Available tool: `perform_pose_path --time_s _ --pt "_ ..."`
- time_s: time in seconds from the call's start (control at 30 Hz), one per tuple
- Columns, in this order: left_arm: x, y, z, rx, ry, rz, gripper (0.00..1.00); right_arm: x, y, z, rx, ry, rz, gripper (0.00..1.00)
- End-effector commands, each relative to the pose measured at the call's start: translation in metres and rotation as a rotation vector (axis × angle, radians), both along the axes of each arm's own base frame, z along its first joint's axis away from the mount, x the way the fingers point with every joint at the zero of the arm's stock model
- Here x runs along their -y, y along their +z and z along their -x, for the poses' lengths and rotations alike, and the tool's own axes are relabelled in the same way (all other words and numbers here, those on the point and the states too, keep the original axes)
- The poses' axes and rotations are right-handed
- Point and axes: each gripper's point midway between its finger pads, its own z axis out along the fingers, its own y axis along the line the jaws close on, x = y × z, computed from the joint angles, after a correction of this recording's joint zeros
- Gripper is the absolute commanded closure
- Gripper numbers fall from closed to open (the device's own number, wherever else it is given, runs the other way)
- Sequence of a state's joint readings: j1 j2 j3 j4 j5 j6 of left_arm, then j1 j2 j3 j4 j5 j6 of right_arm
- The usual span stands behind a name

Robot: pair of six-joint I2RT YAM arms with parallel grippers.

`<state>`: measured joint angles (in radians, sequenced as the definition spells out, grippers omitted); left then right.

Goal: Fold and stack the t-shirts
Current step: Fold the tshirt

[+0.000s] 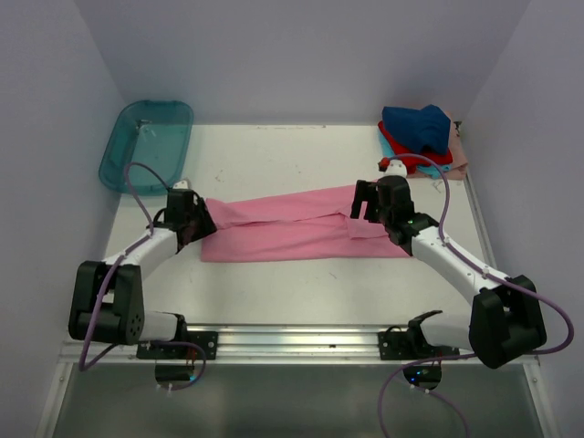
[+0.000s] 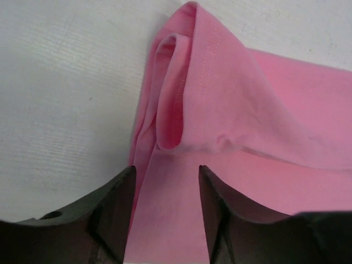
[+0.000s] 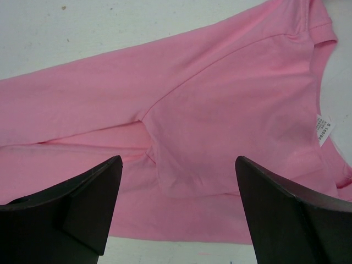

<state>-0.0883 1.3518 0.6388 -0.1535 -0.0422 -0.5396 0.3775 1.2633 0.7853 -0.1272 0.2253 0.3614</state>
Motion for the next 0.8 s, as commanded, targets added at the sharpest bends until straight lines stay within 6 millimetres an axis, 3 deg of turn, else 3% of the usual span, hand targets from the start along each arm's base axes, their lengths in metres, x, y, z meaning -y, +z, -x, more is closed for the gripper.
perform_pose_path --time_s 0.0,0.2,0.47,0.57,0.67,0.77 --pt "0.003 0.014 -0.031 0.11 0.005 0.004 0.51 0.001 0.008 -0.001 0.021 0.002 0.001 0.12" --pt "0.008 0.009 -0.038 0.145 -0.018 0.023 0.54 0.002 0.009 0.001 0.026 0.001 0.009 0.13" --pt "0.002 0.019 -0.041 0.206 -0.015 -0.012 0.54 0.002 0.007 0.0 0.022 0.001 0.008 0.13" --pt "0.005 0.014 -0.042 0.199 -0.028 -0.004 0.66 0.0 0.006 0.0 0.016 0.006 0.004 0.15" --pt "0.009 0.007 -0.043 0.192 -0.046 0.012 0.86 0.0 0.006 0.0 0.016 0.009 0.005 0.18" --pt "0.011 0.005 -0.043 0.184 -0.055 0.019 0.9 0.002 0.008 0.001 0.022 0.006 0.01 0.18"
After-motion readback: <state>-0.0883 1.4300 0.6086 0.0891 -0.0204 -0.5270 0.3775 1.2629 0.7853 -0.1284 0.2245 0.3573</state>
